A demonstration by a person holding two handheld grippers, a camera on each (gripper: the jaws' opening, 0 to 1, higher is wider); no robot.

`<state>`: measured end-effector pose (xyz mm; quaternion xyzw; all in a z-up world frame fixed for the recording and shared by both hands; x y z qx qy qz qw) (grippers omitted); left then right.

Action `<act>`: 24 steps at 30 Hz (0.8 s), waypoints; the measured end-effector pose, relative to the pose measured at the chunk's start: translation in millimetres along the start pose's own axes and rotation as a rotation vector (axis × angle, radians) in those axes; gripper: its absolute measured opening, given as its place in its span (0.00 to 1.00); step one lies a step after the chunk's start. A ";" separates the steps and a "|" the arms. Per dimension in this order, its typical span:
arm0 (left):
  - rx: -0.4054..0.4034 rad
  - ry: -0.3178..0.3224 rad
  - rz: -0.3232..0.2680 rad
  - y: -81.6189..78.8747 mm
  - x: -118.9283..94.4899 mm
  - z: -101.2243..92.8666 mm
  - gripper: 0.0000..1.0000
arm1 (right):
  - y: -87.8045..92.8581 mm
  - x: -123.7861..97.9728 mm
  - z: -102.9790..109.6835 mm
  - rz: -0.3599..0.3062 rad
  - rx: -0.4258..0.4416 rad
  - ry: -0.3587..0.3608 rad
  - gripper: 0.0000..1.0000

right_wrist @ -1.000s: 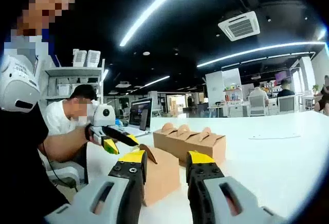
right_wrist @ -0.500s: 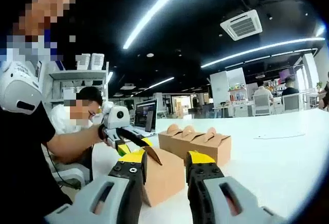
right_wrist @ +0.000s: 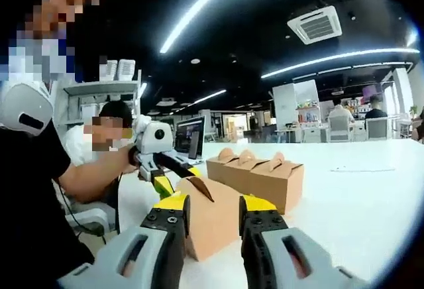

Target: Pick up one paper box from the group, open the paper box, and remove the item inside

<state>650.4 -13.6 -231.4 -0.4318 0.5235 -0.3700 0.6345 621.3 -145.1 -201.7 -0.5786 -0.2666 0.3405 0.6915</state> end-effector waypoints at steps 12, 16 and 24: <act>-0.012 -0.033 -0.051 0.6 0.7 1.2 0.34 | -6.0 24.9 50.7 0.009 -0.406 0.044 0.26; -0.007 -0.048 -0.035 0.3 2.2 0.8 0.34 | -5.2 28.7 62.8 0.020 -0.510 0.095 0.26; -0.002 -0.037 -0.006 1.6 2.0 1.0 0.33 | 10.3 42.9 81.2 0.078 -0.746 0.170 0.18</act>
Point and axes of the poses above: the point that each gripper's makers call its tool centre point, and the gripper's own axes: x roughly forward along the fingers, z roughly to its left, y roughly out of its underside, the point moved 2 cm from there along -x, roughly backward along the fingers, and after that the axes turned 8 degrees about x, right-handed, at the moved point
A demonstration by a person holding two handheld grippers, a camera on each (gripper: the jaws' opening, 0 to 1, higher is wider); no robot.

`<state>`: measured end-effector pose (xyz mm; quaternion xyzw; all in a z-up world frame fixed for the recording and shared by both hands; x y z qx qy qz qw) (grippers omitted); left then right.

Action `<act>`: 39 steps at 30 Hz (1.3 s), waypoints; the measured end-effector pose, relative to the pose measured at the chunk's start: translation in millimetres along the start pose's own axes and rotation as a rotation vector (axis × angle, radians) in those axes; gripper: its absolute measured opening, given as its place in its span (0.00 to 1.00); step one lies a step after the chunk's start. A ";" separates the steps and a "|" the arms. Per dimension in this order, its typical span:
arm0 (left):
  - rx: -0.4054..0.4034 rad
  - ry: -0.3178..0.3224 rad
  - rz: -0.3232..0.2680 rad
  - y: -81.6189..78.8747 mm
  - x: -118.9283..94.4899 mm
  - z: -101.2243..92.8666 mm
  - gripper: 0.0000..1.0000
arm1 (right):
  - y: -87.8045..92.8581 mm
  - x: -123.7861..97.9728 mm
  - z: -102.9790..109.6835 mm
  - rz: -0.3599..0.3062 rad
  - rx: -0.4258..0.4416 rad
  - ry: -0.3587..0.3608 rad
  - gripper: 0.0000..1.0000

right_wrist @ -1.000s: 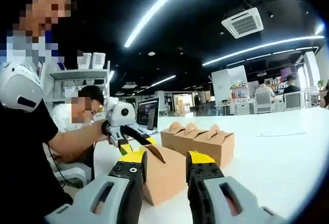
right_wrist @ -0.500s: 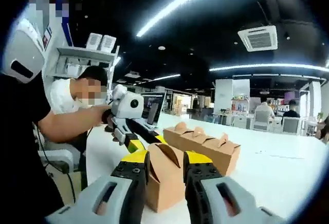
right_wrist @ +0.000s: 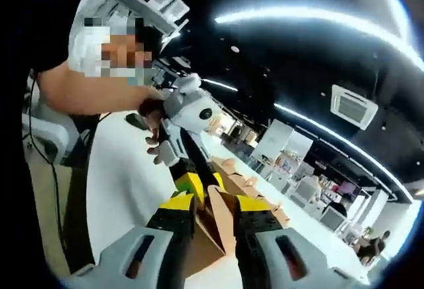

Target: Pick up one paper box from the group, open the paper box, and remove the item inside

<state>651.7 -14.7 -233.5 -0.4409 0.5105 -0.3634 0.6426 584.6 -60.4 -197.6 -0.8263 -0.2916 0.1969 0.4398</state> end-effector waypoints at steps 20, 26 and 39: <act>-0.007 -0.004 0.018 0.1 1.4 0.2 0.32 | 19.3 19.0 -0.7 0.196 -0.325 0.043 0.10; -0.006 -0.003 0.018 0.1 2.1 0.1 0.32 | 19.8 23.2 -4.5 0.200 -0.326 0.038 0.09; -0.009 -0.016 0.031 0.2 3.0 -0.2 0.32 | 13.3 9.1 -26.7 0.078 -0.088 0.127 0.03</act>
Point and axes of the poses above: the point that each gripper's makers call its tool centre point, and the gripper's own axes: x roughly forward along the fingers, z roughly to its left, y roughly out of its underside, the point moved 2 cm from there along -x, roughly backward along the fingers, and after that the axes turned 8 degrees about x, right-handed, at the moved point
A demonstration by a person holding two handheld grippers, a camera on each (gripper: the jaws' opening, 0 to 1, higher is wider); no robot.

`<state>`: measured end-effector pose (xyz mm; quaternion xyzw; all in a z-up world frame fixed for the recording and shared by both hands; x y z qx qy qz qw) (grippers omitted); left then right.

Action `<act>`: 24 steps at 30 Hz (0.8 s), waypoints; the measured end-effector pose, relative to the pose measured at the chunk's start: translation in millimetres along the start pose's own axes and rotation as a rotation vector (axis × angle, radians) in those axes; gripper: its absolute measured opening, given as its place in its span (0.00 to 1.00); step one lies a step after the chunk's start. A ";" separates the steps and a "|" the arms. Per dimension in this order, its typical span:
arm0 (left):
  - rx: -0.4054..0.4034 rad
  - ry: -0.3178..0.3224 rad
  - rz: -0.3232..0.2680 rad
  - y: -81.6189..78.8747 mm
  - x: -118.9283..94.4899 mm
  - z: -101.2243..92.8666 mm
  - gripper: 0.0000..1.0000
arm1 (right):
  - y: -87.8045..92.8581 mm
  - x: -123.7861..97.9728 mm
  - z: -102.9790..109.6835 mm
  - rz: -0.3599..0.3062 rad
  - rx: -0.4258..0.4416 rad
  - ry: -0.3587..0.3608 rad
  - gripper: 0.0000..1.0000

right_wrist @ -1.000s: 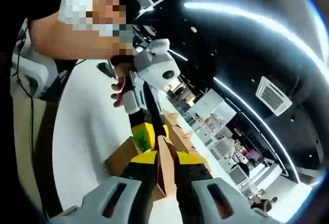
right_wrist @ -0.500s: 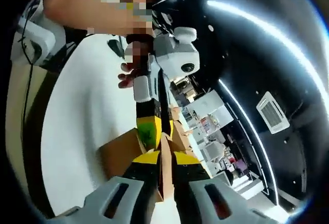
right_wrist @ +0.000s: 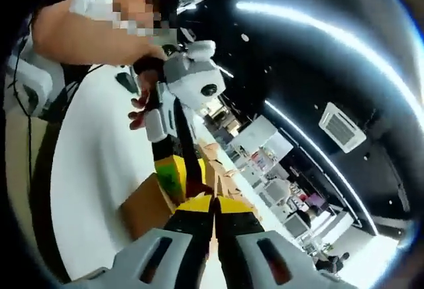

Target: Pick up one paper box from the group, open the paper box, and remove the item inside

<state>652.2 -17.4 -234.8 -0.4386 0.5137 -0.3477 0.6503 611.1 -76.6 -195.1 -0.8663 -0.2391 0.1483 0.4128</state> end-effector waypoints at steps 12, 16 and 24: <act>-0.003 -0.011 -0.020 0.2 -0.2 0.4 0.31 | 25.5 -22.2 -44.5 -0.154 0.955 0.047 0.03; 0.000 -0.005 -0.007 0.1 0.1 0.1 0.31 | 36.9 -25.3 -49.1 -0.172 1.133 0.036 0.03; -0.003 0.001 -0.013 0.6 -0.1 -0.3 0.31 | 60.4 -32.5 -50.4 -0.166 1.354 0.037 0.03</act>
Point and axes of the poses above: the point that each gripper's makers call its tool centre point, and the gripper's own axes: x roughly forward along the fingers, z roughly to its left, y roughly out of its underside, the point moved 2 cm from there along -x, roughly backward along the fingers, and after that the axes turned 8 degrees about x, right-handed, at the moved point
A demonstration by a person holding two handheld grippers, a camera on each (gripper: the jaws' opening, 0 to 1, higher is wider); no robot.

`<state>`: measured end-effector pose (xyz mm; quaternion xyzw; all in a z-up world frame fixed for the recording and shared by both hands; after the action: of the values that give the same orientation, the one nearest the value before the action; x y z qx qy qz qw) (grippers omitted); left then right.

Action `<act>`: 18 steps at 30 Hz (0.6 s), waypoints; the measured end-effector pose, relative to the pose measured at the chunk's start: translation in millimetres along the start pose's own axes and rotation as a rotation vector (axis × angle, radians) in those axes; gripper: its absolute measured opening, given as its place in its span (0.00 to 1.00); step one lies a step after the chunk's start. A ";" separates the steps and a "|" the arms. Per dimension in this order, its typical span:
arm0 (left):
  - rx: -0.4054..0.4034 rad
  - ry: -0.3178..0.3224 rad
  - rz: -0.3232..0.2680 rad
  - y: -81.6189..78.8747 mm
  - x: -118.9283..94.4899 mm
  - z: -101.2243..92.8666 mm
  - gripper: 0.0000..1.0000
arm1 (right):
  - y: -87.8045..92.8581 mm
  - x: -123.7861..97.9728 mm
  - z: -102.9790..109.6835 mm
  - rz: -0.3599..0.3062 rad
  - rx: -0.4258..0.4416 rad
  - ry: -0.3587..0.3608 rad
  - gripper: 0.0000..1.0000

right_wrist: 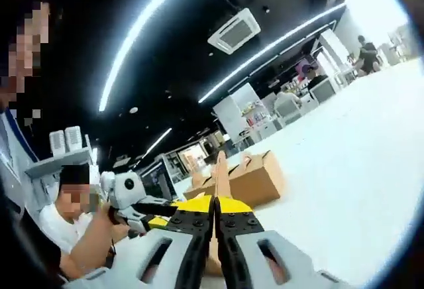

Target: Pick up one paper box from the group, open the paper box, and remove the item inside

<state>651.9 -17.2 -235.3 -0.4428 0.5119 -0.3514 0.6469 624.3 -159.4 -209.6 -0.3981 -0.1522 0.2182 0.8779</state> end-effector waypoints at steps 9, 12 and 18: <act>-0.002 -0.002 -0.003 0.4 -0.1 0.1 0.31 | 10.7 -6.5 -17.0 0.019 0.132 0.026 0.03; 0.003 -0.009 -0.001 0.5 0.2 -0.1 0.31 | 13.8 -6.5 -21.7 0.013 0.168 0.018 0.03; 0.001 -0.012 -0.011 0.9 0.1 0.0 0.31 | 20.4 -8.3 -28.6 0.011 0.340 0.018 0.03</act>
<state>651.9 -17.0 -236.2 -0.4474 0.5055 -0.3524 0.6481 624.4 -169.7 -244.2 -0.2464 -0.1031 0.2420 0.9328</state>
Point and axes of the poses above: the point that each gripper's makers call its tool centre point, and the gripper's own axes: x roughly forward along the fingers, z roughly to its left, y roughly out of its underside, the point moved 2 cm from there along -x, roughly backward along the fingers, and after that the axes turned 8 degrees about x, right-handed, at the moved point
